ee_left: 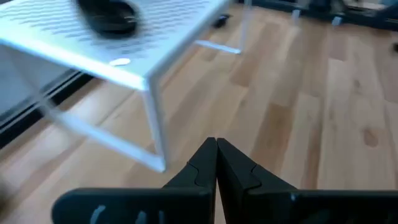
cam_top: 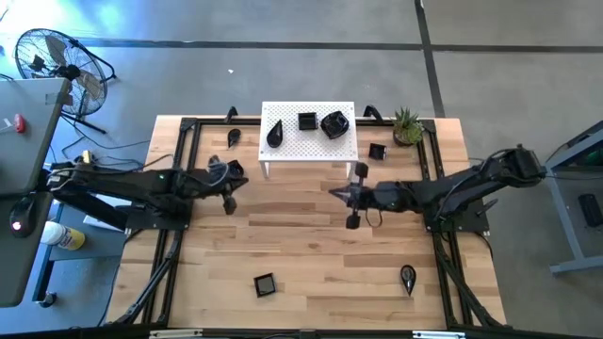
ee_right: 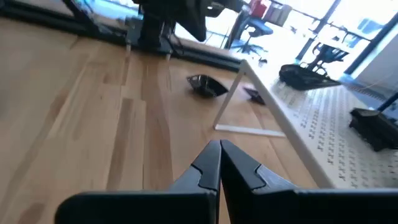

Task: Pick & Place Mini shaped plates
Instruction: Stack the drop shaped bowl on top of the drop shaped bowls on the shelf

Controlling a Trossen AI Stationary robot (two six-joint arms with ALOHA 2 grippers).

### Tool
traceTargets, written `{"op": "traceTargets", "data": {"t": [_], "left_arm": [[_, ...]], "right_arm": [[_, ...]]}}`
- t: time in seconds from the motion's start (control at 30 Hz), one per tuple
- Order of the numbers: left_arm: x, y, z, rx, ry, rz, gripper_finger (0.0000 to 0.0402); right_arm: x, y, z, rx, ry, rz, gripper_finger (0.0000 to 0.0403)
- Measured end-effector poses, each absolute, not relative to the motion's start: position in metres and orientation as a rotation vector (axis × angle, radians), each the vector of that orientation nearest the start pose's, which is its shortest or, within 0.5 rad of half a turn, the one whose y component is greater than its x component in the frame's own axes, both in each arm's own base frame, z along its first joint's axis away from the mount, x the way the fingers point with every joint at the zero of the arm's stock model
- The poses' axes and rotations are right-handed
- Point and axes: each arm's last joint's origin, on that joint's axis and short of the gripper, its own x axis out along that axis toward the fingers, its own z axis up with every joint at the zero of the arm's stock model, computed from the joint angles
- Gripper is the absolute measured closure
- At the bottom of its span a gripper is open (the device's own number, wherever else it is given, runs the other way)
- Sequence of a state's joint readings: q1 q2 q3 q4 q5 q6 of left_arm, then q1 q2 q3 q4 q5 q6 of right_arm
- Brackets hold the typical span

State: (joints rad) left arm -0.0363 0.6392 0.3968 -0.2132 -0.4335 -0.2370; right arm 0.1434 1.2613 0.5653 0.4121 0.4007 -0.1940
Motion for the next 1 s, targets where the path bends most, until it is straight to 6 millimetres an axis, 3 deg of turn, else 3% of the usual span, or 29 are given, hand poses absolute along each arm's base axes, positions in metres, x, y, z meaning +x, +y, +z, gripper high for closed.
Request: {"op": "traceTargets", "data": {"t": [0.17, 0.4, 0.6, 0.87, 1.0], "left_arm": [[0.126, 0.022, 0.244, -0.199, 0.47, 0.598, 0.0401], [0.116, 0.057, 0.255, -0.228, 0.512, 0.788, 0.0401], [0.111, 0.099, 0.246, -0.352, 0.564, 0.825, 0.0401], [0.096, 0.163, 0.216, -0.587, 0.614, 0.937, 0.04], [0.095, 0.186, 0.197, -0.7, 0.61, 0.935, 0.0375]], "right_arm": [[0.25, 0.038, 0.212, -0.273, 0.267, -0.244, 0.0402], [0.248, 0.042, 0.212, -0.266, 0.237, -0.229, 0.0402], [0.248, 0.045, 0.213, -0.264, 0.229, -0.216, 0.0402], [0.248, 0.047, 0.215, -0.252, 0.209, -0.21, 0.0402], [0.248, 0.047, 0.215, -0.25, 0.208, -0.207, 0.0402]]}}
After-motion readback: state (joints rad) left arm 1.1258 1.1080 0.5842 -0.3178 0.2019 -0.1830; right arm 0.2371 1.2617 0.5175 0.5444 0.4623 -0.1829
